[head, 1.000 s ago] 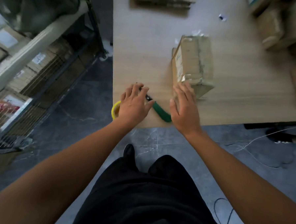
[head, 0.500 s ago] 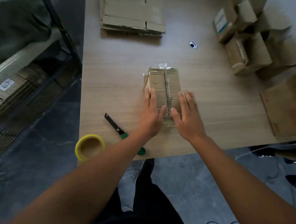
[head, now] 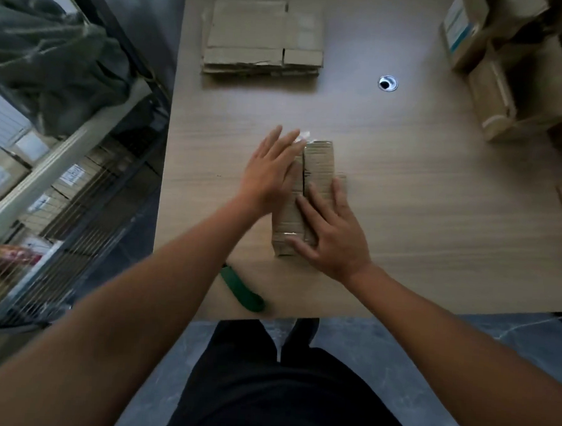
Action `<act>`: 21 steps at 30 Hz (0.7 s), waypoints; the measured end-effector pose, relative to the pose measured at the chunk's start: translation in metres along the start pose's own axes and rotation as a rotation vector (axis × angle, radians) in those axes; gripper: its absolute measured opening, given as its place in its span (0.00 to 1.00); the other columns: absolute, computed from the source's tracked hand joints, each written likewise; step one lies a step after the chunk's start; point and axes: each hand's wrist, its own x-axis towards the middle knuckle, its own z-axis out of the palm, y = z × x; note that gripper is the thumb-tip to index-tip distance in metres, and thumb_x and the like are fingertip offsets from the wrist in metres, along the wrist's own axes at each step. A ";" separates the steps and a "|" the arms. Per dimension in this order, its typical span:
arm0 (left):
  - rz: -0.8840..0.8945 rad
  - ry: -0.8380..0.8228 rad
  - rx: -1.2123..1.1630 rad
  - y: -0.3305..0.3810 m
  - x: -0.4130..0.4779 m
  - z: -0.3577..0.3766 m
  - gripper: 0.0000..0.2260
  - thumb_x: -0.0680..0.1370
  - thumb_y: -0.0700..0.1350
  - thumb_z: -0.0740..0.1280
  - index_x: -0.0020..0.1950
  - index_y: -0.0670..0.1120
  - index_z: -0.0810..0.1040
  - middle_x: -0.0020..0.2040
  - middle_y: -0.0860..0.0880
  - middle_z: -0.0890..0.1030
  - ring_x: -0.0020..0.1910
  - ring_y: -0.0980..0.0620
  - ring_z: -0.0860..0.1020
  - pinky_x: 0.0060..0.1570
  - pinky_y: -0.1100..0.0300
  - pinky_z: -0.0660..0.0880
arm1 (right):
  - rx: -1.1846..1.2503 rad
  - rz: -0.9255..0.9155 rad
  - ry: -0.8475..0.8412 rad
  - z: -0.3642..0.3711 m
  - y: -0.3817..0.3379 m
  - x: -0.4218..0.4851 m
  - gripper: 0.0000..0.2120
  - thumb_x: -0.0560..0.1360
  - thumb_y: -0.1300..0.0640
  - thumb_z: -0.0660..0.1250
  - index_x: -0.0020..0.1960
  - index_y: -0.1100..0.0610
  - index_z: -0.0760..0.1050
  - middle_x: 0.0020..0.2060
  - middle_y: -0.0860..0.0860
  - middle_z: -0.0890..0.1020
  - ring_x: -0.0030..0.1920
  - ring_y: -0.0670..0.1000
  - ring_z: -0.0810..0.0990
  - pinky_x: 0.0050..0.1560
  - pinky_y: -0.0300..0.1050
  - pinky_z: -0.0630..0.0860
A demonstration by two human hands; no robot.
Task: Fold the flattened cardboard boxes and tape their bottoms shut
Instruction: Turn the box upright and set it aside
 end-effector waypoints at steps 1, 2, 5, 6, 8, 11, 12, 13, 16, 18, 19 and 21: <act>0.027 -0.105 0.084 -0.004 0.017 -0.003 0.23 0.84 0.52 0.53 0.77 0.45 0.70 0.78 0.45 0.68 0.80 0.40 0.58 0.79 0.46 0.55 | -0.014 -0.009 -0.018 -0.002 0.000 0.000 0.37 0.79 0.32 0.59 0.77 0.57 0.69 0.78 0.57 0.65 0.80 0.65 0.53 0.76 0.65 0.61; 0.035 -0.206 0.131 -0.008 0.031 -0.005 0.23 0.84 0.53 0.54 0.78 0.46 0.68 0.79 0.46 0.67 0.81 0.42 0.57 0.79 0.47 0.55 | -0.023 -0.019 -0.035 -0.004 0.001 0.000 0.37 0.80 0.32 0.57 0.77 0.57 0.68 0.78 0.57 0.65 0.81 0.64 0.54 0.76 0.64 0.62; 0.029 -0.368 0.076 -0.014 0.054 -0.007 0.20 0.85 0.51 0.58 0.76 0.48 0.71 0.73 0.47 0.75 0.74 0.45 0.69 0.70 0.54 0.64 | -0.010 -0.071 -0.068 -0.009 0.011 0.001 0.37 0.80 0.32 0.56 0.78 0.58 0.67 0.79 0.58 0.64 0.81 0.62 0.54 0.76 0.62 0.62; 0.008 -0.334 0.020 -0.015 0.055 -0.006 0.18 0.85 0.51 0.60 0.73 0.49 0.75 0.68 0.48 0.79 0.68 0.47 0.75 0.65 0.55 0.68 | 0.001 -0.099 -0.069 -0.010 0.017 0.002 0.37 0.80 0.32 0.57 0.78 0.59 0.67 0.79 0.58 0.64 0.81 0.61 0.54 0.76 0.62 0.62; -0.109 -0.185 -0.120 -0.018 0.051 0.001 0.14 0.83 0.53 0.61 0.59 0.49 0.84 0.53 0.53 0.86 0.51 0.53 0.81 0.52 0.56 0.75 | 0.024 -0.164 -0.055 -0.013 0.031 0.004 0.36 0.81 0.34 0.59 0.77 0.60 0.68 0.78 0.60 0.65 0.81 0.61 0.56 0.76 0.61 0.62; -0.404 -0.003 -0.601 -0.011 0.042 0.015 0.16 0.80 0.54 0.65 0.45 0.44 0.86 0.35 0.57 0.82 0.36 0.58 0.77 0.40 0.59 0.73 | 0.073 -0.153 0.036 -0.015 0.042 0.001 0.30 0.84 0.40 0.56 0.74 0.62 0.72 0.76 0.63 0.67 0.79 0.62 0.60 0.76 0.59 0.64; -0.493 0.041 -0.802 -0.009 0.041 0.020 0.16 0.80 0.51 0.65 0.47 0.40 0.87 0.37 0.53 0.85 0.37 0.57 0.79 0.41 0.60 0.75 | 0.103 -0.122 0.068 -0.014 0.042 -0.003 0.28 0.85 0.43 0.55 0.73 0.64 0.72 0.75 0.63 0.68 0.79 0.62 0.61 0.76 0.59 0.64; -0.572 0.082 -0.942 -0.010 0.041 0.026 0.16 0.81 0.48 0.65 0.50 0.36 0.86 0.40 0.48 0.86 0.39 0.55 0.81 0.42 0.61 0.76 | 0.141 -0.097 0.095 -0.012 0.042 -0.006 0.28 0.85 0.44 0.55 0.73 0.65 0.72 0.75 0.64 0.69 0.79 0.62 0.62 0.75 0.59 0.65; -0.823 0.164 -1.204 -0.015 0.037 0.040 0.22 0.76 0.54 0.68 0.49 0.35 0.85 0.43 0.38 0.85 0.42 0.43 0.82 0.49 0.49 0.78 | 0.265 -0.063 0.167 -0.003 0.042 -0.011 0.28 0.85 0.46 0.55 0.69 0.70 0.73 0.73 0.66 0.70 0.77 0.65 0.64 0.74 0.61 0.66; -0.908 0.170 -1.270 -0.021 0.034 0.052 0.27 0.72 0.61 0.69 0.47 0.36 0.85 0.45 0.34 0.83 0.44 0.39 0.80 0.54 0.39 0.76 | 0.319 -0.055 0.201 0.004 0.044 -0.010 0.29 0.85 0.46 0.55 0.67 0.71 0.74 0.71 0.67 0.71 0.76 0.66 0.65 0.74 0.62 0.66; -0.942 0.196 -1.257 -0.023 0.033 0.055 0.26 0.75 0.62 0.67 0.43 0.38 0.85 0.43 0.35 0.83 0.42 0.39 0.80 0.53 0.41 0.77 | 0.343 -0.047 0.214 0.005 0.044 -0.009 0.29 0.85 0.45 0.55 0.67 0.72 0.73 0.71 0.68 0.71 0.76 0.67 0.66 0.74 0.62 0.66; -1.009 0.236 -1.280 -0.017 0.037 0.054 0.27 0.81 0.61 0.60 0.34 0.44 0.84 0.37 0.42 0.83 0.38 0.42 0.79 0.52 0.42 0.78 | 0.387 0.005 0.251 0.008 0.044 -0.012 0.30 0.84 0.45 0.55 0.68 0.72 0.70 0.71 0.69 0.70 0.75 0.66 0.67 0.75 0.60 0.67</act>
